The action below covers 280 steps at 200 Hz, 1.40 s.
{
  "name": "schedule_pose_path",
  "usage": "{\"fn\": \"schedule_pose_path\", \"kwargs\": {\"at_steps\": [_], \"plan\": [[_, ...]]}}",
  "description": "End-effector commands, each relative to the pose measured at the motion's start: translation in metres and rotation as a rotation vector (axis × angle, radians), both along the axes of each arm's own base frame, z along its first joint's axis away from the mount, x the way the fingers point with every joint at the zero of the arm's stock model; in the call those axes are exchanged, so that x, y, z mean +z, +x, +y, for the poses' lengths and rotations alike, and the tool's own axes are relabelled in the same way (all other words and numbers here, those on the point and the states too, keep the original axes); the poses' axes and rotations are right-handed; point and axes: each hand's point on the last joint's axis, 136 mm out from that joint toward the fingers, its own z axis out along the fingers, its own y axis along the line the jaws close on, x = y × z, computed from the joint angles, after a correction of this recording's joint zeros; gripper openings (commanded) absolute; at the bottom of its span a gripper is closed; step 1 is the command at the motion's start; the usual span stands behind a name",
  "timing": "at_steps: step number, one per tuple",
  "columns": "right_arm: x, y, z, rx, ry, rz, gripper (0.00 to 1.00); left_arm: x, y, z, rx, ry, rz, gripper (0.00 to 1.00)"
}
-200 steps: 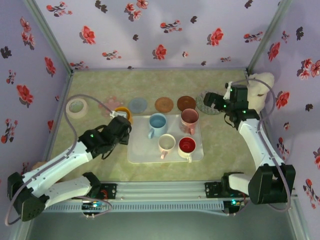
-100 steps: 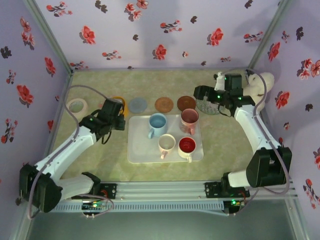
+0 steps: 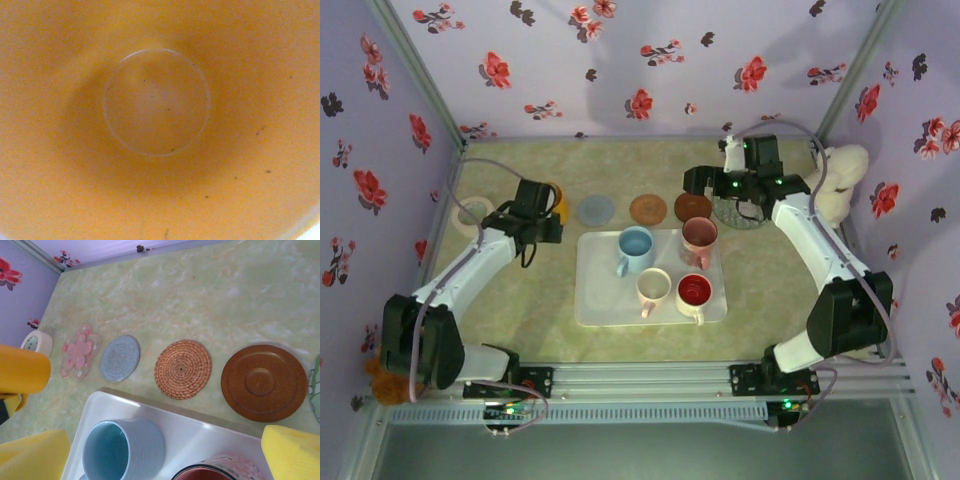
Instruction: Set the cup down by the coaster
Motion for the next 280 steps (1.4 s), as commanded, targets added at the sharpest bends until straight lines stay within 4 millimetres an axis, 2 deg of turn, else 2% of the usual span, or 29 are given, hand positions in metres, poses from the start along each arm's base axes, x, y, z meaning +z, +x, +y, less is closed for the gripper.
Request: {"fn": "schedule_pose_path", "kwargs": {"at_steps": [1, 46, 68, 132, 154, 183, 242, 280], "plan": [[0.007, 0.003, 0.011, 0.031, 0.014, -0.006, 0.99, 0.020, 0.030, 0.002, -0.023, -0.004, -0.115, 0.00], [0.003, 0.008, 0.027, 0.066, 0.014, 0.016, 0.99, 0.002, 0.049, 0.017, 0.012, 0.017, -0.082, 0.00], [0.005, 0.008, 0.033, 0.072, 0.008, 0.010, 0.99, -0.004, 0.059, 0.018, 0.004, 0.034, -0.078, 0.00], [-0.007, 0.008, 0.036, 0.064, -0.025, 0.038, 0.99, -0.026, 0.091, 0.032, 0.006, 0.100, -0.074, 0.00], [-0.008, 0.009, 0.039, 0.064, -0.029, 0.044, 0.99, -0.030, 0.097, 0.039, -0.002, 0.159, -0.068, 0.00], [-0.011, 0.010, 0.037, 0.056, -0.058, 0.045, 0.99, -0.032, 0.104, 0.049, 0.025, 0.148, -0.079, 0.00], [-0.025, 0.005, 0.031, 0.050, -0.107, 0.084, 0.99, -0.045, 0.114, 0.047, 0.016, 0.107, -0.070, 0.00], [-0.026, 0.005, 0.027, 0.043, -0.132, 0.084, 0.99, -0.048, 0.114, 0.043, 0.010, 0.089, -0.063, 0.00]]}}
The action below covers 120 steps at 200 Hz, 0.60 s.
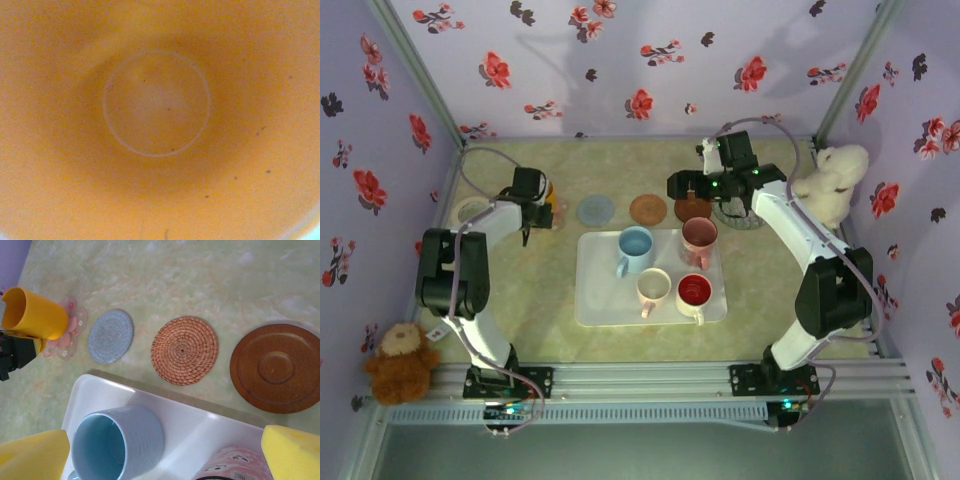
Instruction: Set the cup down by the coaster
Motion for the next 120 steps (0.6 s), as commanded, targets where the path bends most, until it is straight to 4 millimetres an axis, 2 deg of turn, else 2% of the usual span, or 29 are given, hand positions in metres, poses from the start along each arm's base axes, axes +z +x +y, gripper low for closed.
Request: {"fn": "schedule_pose_path", "kwargs": {"at_steps": [1, 45, 93, 120], "plan": [[0.004, 0.002, -0.001, 0.004, -0.037, -0.016, 0.99, 0.030, 0.029, -0.004, -0.007, -0.028, -0.124, 0.00], [0.000, 0.000, 0.002, 0.022, -0.039, -0.003, 0.99, 0.022, 0.030, -0.004, -0.012, -0.019, -0.091, 0.00], [0.001, -0.001, 0.001, 0.024, -0.049, -0.007, 0.99, 0.029, 0.025, 0.001, -0.003, 0.006, -0.102, 0.00], [-0.002, -0.002, 0.002, 0.027, -0.050, -0.003, 0.99, 0.025, 0.020, 0.004, -0.004, 0.023, -0.088, 0.00]]}}
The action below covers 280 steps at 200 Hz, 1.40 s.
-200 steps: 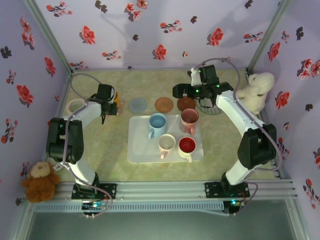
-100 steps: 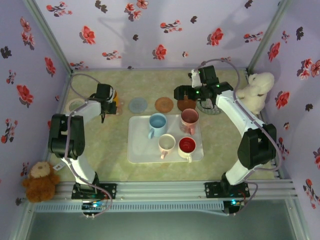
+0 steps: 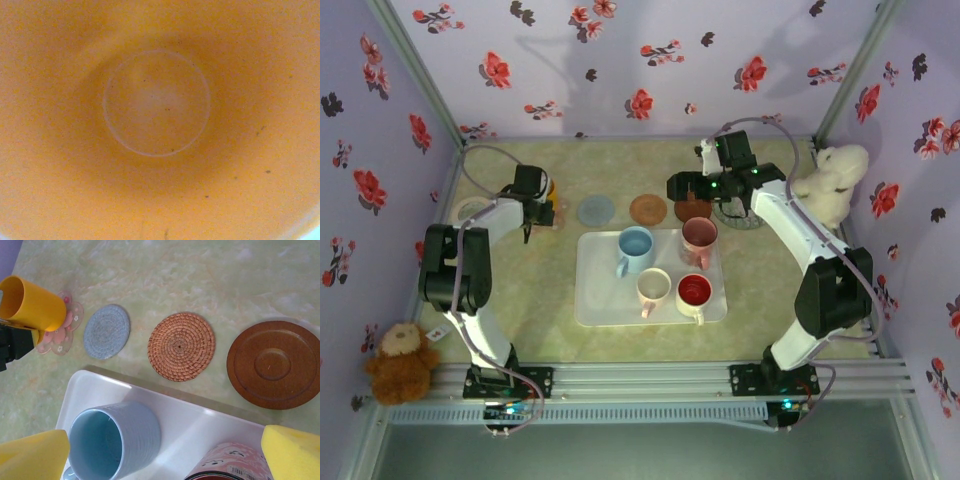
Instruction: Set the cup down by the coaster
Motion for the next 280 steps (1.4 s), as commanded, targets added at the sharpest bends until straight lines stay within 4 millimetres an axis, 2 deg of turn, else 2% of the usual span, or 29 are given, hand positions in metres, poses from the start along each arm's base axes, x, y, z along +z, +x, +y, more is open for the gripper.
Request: {"fn": "schedule_pose_path", "kwargs": {"at_steps": [1, 111, 192, 238, 280], "plan": [[-0.001, 0.001, 0.002, 0.018, -0.027, -0.005, 0.99, 0.026, 0.012, 0.007, 0.004, 0.025, -0.086, 0.00], [-0.002, -0.001, 0.005, 0.031, -0.035, -0.008, 0.99, 0.019, 0.005, 0.015, 0.021, 0.061, -0.076, 0.00], [-0.002, 0.000, 0.001, 0.021, -0.056, -0.018, 0.99, 0.014, 0.000, 0.017, 0.043, 0.061, -0.063, 0.20], [-0.002, -0.001, 0.001, 0.023, -0.061, -0.021, 0.99, 0.011, -0.005, 0.018, 0.055, 0.054, -0.056, 0.25], [-0.001, -0.004, -0.001, 0.021, -0.069, -0.027, 0.99, 0.011, -0.007, 0.019, 0.060, 0.051, -0.051, 0.37]]}}
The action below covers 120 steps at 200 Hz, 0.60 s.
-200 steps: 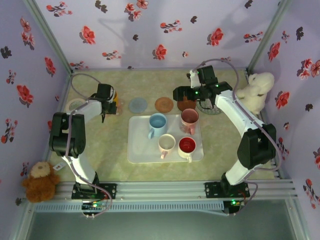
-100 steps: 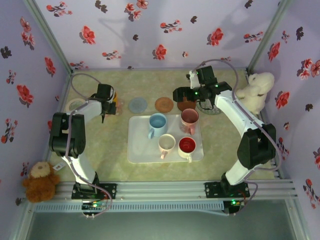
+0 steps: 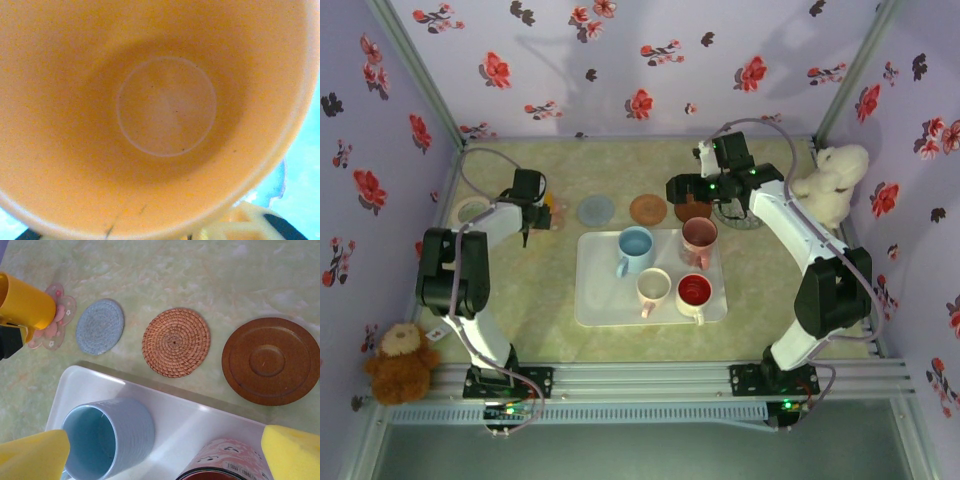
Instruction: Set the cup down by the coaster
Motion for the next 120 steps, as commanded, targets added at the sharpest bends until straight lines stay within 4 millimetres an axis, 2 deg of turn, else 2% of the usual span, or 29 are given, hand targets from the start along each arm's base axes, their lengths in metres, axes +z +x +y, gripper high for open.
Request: {"fn": "schedule_pose_path", "kwargs": {"at_steps": [1, 49, 120], "plan": [[0.004, -0.001, 0.000, 0.014, -0.028, -0.023, 0.99, 0.012, 0.001, 0.006, 0.027, 0.000, -0.041, 0.37], [0.005, -0.002, -0.001, 0.014, -0.030, -0.028, 0.99, 0.019, 0.002, 0.006, 0.027, -0.001, -0.049, 0.53], [0.013, -0.005, -0.004, 0.005, -0.034, -0.051, 0.99, 0.039, -0.008, 0.015, 0.051, 0.026, -0.088, 0.86]]}}
